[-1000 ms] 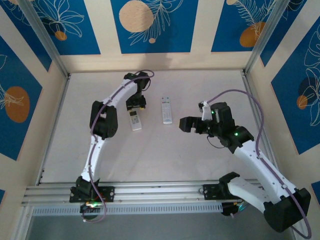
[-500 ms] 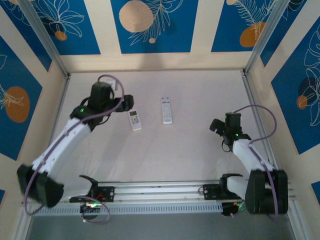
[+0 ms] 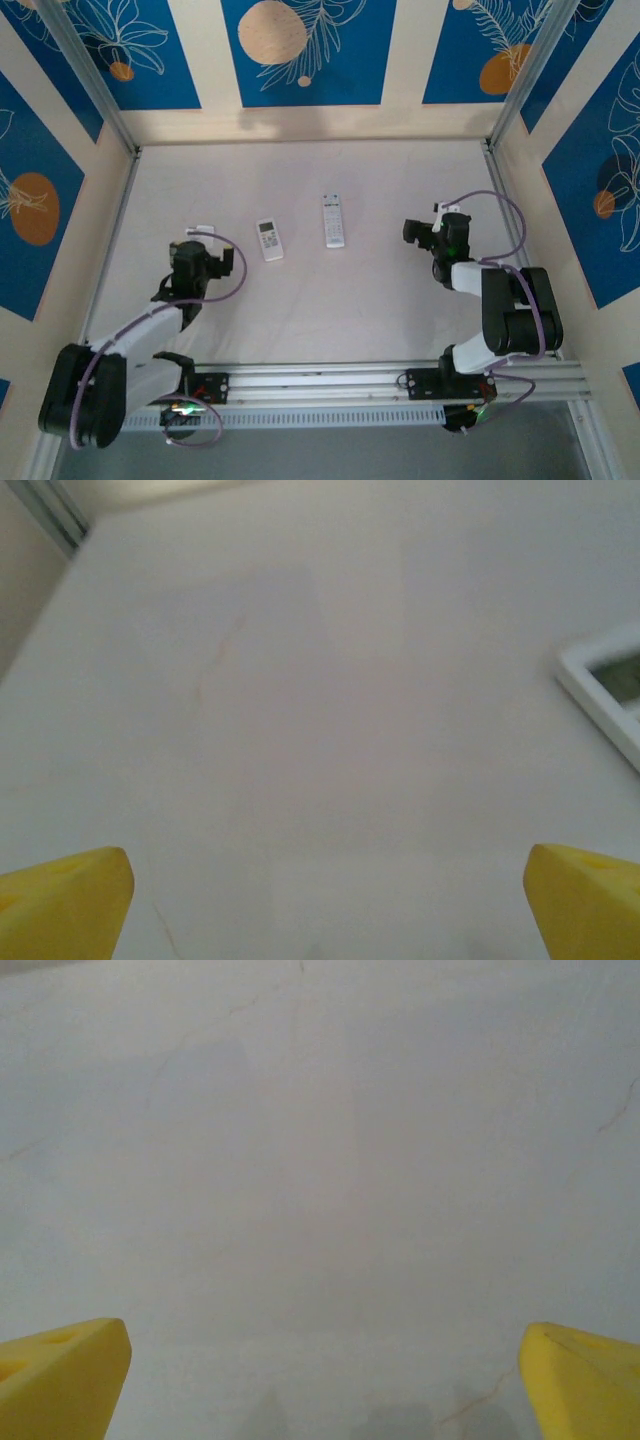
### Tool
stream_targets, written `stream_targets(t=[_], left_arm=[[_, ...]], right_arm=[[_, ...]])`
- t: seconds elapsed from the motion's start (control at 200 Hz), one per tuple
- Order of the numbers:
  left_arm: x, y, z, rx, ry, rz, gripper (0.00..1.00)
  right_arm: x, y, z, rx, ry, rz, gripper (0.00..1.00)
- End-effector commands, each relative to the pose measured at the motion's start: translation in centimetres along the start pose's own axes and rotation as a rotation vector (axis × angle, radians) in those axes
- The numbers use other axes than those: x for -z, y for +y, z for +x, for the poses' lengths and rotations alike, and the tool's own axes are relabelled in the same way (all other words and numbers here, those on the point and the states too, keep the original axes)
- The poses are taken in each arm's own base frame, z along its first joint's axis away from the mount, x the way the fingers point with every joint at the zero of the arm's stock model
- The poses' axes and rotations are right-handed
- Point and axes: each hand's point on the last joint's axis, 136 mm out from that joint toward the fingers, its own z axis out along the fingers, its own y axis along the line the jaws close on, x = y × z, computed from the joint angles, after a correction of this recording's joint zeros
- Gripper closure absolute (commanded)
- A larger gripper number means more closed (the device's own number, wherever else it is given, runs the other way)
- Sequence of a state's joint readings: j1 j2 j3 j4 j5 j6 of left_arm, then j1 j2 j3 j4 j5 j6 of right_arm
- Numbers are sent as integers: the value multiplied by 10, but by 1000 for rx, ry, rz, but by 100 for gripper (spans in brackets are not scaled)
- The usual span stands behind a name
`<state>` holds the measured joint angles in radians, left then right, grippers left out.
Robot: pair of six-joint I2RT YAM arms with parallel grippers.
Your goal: Load the batteries into the remote control
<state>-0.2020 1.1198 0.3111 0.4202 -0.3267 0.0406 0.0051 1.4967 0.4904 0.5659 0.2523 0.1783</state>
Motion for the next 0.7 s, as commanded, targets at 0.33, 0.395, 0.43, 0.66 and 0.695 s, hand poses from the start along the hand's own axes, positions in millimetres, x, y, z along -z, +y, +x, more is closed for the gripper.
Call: stream_targets(t=[0.33,0.395,0.43,0.66,0.695], left_arm=[[-35,6,-25,134,-198,132,0],[-45,-1,-13,119,-198,156,0],[-48,-1,-18,121,-262,152,0],[-60,5,-13,137,-153,114,0],[-58,3,-13,134,-164,122,0]], right_arm=[[6,30,-9,94,-115,-185,1],[6,31,-10,89,-117,-195,1],[7,31,-9,89,-110,-195,1],[6,31,-9,92,-109,-195,1],[6,32,-9,93,-111,-196,1]])
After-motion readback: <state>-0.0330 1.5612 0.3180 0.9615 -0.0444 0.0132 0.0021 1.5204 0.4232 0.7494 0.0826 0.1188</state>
